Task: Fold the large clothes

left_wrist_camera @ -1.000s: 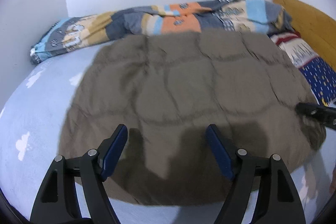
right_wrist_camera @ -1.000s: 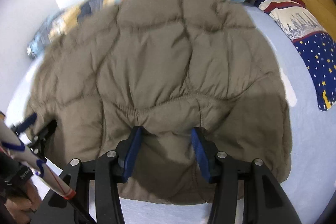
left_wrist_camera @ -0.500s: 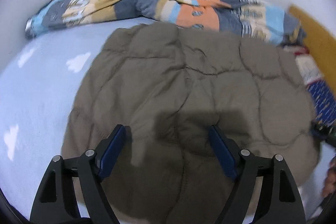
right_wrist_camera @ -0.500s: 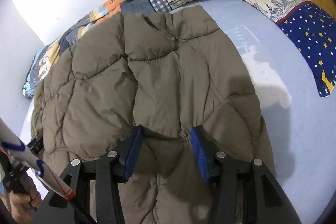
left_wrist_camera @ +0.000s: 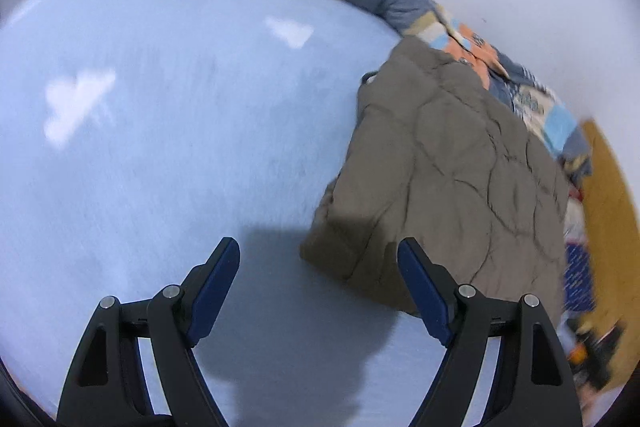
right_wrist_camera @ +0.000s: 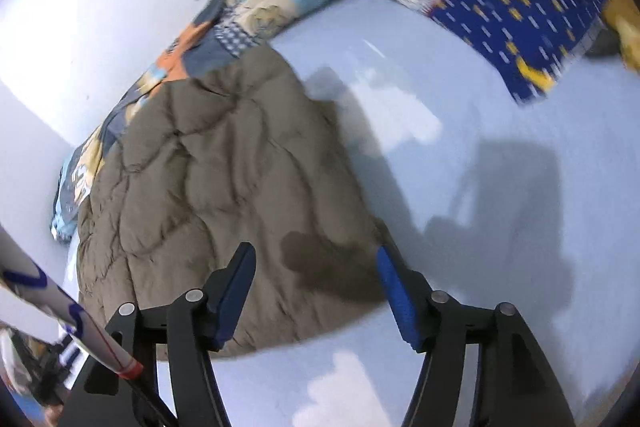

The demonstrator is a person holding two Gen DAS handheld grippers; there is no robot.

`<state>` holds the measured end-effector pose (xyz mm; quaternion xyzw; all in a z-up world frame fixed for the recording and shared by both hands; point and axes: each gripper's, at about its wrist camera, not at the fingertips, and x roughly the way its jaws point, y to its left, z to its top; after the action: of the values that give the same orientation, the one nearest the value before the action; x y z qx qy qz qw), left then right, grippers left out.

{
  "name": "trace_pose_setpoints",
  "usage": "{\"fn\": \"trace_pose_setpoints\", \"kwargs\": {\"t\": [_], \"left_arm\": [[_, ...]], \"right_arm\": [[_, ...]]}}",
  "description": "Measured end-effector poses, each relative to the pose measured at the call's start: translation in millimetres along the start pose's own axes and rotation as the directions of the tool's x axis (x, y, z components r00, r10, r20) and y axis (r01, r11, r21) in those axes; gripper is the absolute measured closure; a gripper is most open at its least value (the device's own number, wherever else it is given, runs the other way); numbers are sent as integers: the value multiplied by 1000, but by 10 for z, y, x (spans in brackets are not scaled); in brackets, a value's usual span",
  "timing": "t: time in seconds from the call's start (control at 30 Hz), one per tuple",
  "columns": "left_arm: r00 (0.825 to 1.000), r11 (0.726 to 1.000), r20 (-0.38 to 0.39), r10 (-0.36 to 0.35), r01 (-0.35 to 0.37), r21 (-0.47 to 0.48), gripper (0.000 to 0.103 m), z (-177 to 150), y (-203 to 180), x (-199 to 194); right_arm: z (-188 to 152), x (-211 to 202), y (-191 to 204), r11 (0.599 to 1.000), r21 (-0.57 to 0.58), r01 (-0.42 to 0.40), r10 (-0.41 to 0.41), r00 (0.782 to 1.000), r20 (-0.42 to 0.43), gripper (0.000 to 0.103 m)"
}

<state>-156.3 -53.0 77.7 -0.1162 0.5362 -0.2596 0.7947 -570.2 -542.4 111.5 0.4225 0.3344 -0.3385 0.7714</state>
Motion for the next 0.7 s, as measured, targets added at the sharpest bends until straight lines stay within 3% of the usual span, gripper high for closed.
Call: {"fn": "trace_pose_setpoints", "kwargs": {"t": [0.1,0.2,0.4,0.57,0.7], "left_arm": [[994,990,-45,-97,92,-110,22,-6,21,149],[993,985,-54,-108,99,-140,22,-20,-15,279],[989,964,-29,-145,134,-231,22,-46,-47,479],[990,962,-7,-142,136,-239,22,-16,-98,546],[993,972,10,-116,115,-206,19,52,-126,659]], "right_arm": [[-83,51,-198,993,112,-38,42,999,-29,35],[-171,99,-365,971,228,-73,82,996,-30,35],[-222,262,-490,915,355,-190,199,980,13,33],[-218,437,-507,878,428,-212,207,977,60,24],[-166,593,-439,887,423,-185,168,983,78,18]]}}
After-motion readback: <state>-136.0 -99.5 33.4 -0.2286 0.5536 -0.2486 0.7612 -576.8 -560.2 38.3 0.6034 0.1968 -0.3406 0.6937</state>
